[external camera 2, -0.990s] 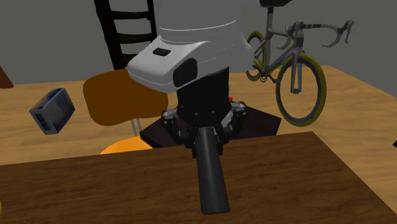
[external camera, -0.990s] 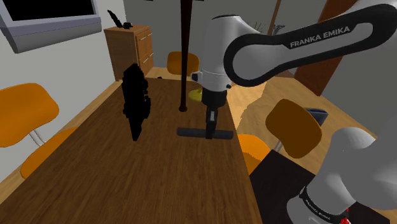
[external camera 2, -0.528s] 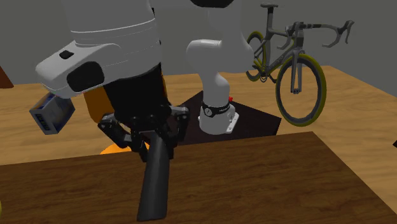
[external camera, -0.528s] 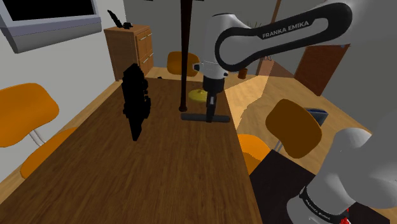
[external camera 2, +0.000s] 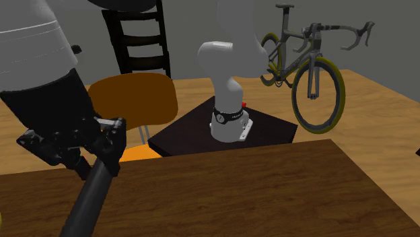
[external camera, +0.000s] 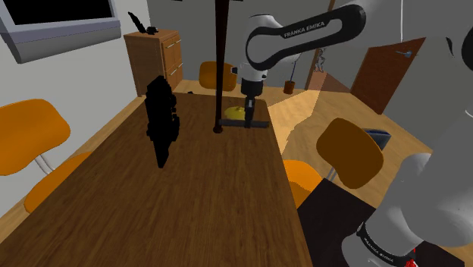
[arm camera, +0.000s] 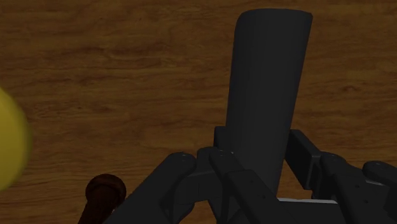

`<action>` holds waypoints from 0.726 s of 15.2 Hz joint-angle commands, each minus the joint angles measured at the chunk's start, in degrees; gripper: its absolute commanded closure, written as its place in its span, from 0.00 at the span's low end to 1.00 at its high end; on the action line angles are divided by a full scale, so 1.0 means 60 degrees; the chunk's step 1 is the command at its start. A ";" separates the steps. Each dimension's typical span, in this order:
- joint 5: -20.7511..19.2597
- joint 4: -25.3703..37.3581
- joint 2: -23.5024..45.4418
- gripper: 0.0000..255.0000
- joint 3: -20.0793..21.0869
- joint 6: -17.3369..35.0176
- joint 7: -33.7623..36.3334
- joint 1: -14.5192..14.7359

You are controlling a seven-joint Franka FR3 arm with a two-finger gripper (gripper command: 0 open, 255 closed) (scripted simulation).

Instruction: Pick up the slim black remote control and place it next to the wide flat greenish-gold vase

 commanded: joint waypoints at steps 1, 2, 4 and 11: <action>0.0013 0.0496 0.0421 1.00 -0.0179 -0.0092 -0.0356 -0.0163; 0.0032 0.0804 0.0672 1.00 -0.0271 -0.0162 -0.0543 -0.0255; 0.0087 0.1458 0.1192 1.00 -0.0439 -0.0322 -0.0909 -0.0444; 0.0350 0.3597 0.2893 1.00 -0.0806 -0.0845 -0.1908 -0.1068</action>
